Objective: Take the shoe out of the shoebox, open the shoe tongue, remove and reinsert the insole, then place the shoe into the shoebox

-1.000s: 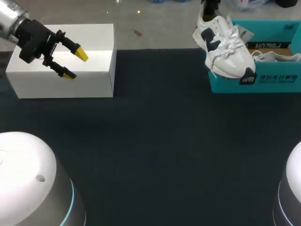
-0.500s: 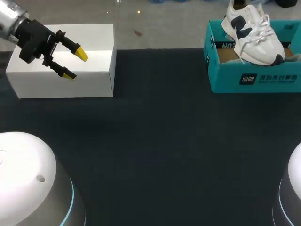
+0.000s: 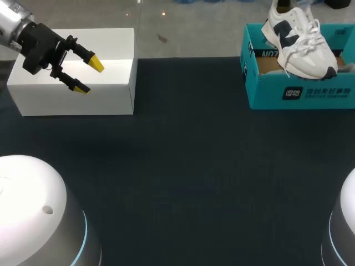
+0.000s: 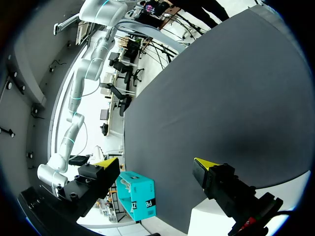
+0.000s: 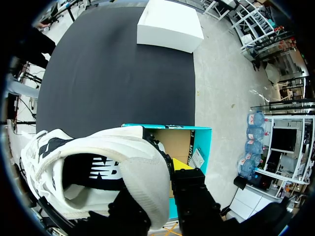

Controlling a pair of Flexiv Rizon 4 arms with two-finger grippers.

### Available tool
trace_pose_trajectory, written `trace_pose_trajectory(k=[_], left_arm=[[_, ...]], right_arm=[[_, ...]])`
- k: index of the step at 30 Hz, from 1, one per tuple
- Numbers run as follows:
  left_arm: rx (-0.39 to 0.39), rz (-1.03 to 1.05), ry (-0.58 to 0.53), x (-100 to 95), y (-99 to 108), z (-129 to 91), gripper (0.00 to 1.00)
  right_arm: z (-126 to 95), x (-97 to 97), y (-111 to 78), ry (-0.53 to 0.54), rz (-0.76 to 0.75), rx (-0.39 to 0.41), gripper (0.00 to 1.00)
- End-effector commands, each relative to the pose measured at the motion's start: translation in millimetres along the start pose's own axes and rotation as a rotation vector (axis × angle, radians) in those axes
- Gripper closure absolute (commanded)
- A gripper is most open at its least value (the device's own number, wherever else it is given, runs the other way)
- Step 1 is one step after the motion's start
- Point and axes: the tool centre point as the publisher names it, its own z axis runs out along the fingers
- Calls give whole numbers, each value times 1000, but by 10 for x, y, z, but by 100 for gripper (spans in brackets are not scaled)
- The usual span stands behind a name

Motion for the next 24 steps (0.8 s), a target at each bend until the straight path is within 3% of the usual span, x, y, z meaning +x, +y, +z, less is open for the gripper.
trace_pose_trajectory(k=[1, 8, 15, 24], left_arm=[[2, 0, 3, -5, 6, -7, 0], [2, 0, 3, -5, 6, -7, 0], [2, 0, 3, -5, 6, -7, 0], [2, 0, 3, -5, 6, -7, 0]], right_arm=[[39, -22, -162, 22, -40, 24, 100], [180, -304, -645, 11, -49, 53, 100], [456, -634, -1109, -51, 28, 122, 100], [647, -948, -1740, -53, 149, 217, 100]])
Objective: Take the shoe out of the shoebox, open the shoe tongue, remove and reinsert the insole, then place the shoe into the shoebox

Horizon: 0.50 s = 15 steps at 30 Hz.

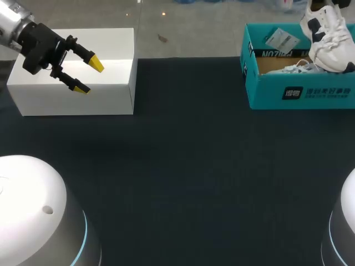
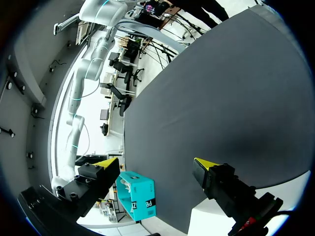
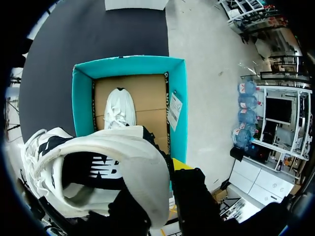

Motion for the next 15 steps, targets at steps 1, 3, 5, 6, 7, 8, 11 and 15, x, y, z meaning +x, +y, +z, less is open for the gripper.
trace_pose_trajectory(k=[1, 3, 5, 6, 7, 8, 11, 15], left_arm=[[2, 0, 3, -5, 6, -7, 0], [2, 0, 3, -5, 6, -7, 0], [2, 0, 3, -5, 6, -7, 0], [2, 0, 3, -5, 6, -7, 0], [2, 0, 3, -5, 6, -7, 0], [2, 0, 3, -5, 6, -7, 0], [2, 0, 3, -5, 6, -7, 0], [2, 0, 3, -5, 6, -7, 0]], right_arm=[[136, -223, -178, 40, 36, 17, 100], [172, -258, -300, 57, 50, 26, 100], [208, -279, -410, 99, 70, 26, 100], [224, -281, -462, 111, 75, 26, 100], [240, -279, -510, 126, 84, 28, 100], [261, -272, -563, 141, 95, 26, 100], [305, -234, -653, 173, 94, 25, 100], [380, -207, -717, 202, 100, 33, 100]])
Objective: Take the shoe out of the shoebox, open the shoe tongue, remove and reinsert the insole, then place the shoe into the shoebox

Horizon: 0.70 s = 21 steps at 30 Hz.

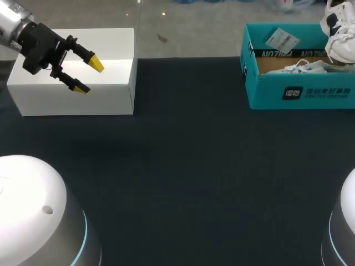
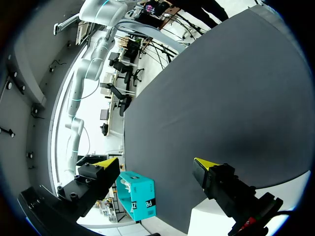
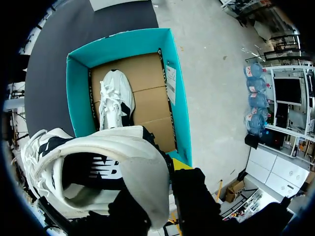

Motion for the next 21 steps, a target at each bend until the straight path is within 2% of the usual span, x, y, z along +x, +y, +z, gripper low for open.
trace_pose_trajectory(k=[1, 6, 8, 10, 12, 13, 14, 16, 18, 21], left_arm=[[2, 0, 3, -6, 6, -7, 0], [2, 0, 3, -6, 6, -7, 0], [2, 0, 3, -6, 6, -7, 0], [2, 0, 3, -6, 6, -7, 0], [2, 0, 3, -6, 6, -7, 0], [2, 0, 3, -6, 6, -7, 0], [2, 0, 3, -6, 6, -7, 0], [2, 0, 3, -6, 6, -7, 0], [2, 0, 3, -6, 6, -7, 0], [2, 0, 3, -6, 6, -7, 0]], right_arm=[[77, -92, -39, 72, 16, 5, 100], [106, -145, -46, 81, 184, 24, 100], [126, -194, -39, 91, 378, 47, 100], [92, -241, -40, 186, 603, 52, 100], [93, -270, -66, 107, 860, 64, 100], [90, -271, -76, 148, 918, 60, 100], [76, -290, -106, 217, 1091, 41, 100], [76, -279, -137, 259, 1244, 8, 100], [93, -281, -192, 344, 1411, -32, 100], [112, -281, -249, 346, 1593, -77, 100]])
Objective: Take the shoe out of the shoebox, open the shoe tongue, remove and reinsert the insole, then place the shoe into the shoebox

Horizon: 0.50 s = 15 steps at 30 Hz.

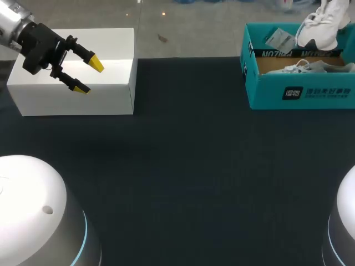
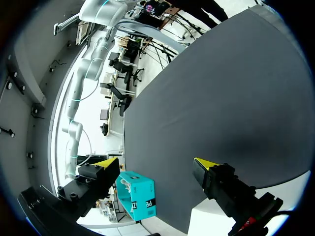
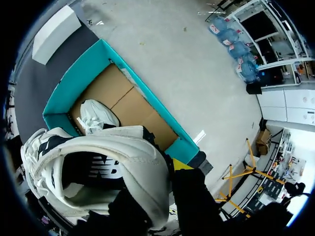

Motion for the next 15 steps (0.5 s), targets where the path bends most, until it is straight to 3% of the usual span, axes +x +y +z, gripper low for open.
trace_pose_trajectory(k=[1, 5, 8, 15], left_arm=[[2, 0, 3, -6, 6, -7, 0], [2, 0, 3, -6, 6, -7, 0], [2, 0, 3, -6, 6, -7, 0], [2, 0, 3, -6, 6, -7, 0]], right_arm=[[-3, -119, -3, 328, 1056, -66, 100], [-22, -78, -13, 312, 1185, -98, 100], [-42, 8, 27, 273, 1150, -111, 100], [-42, 8, 27, 273, 1150, -111, 100]])
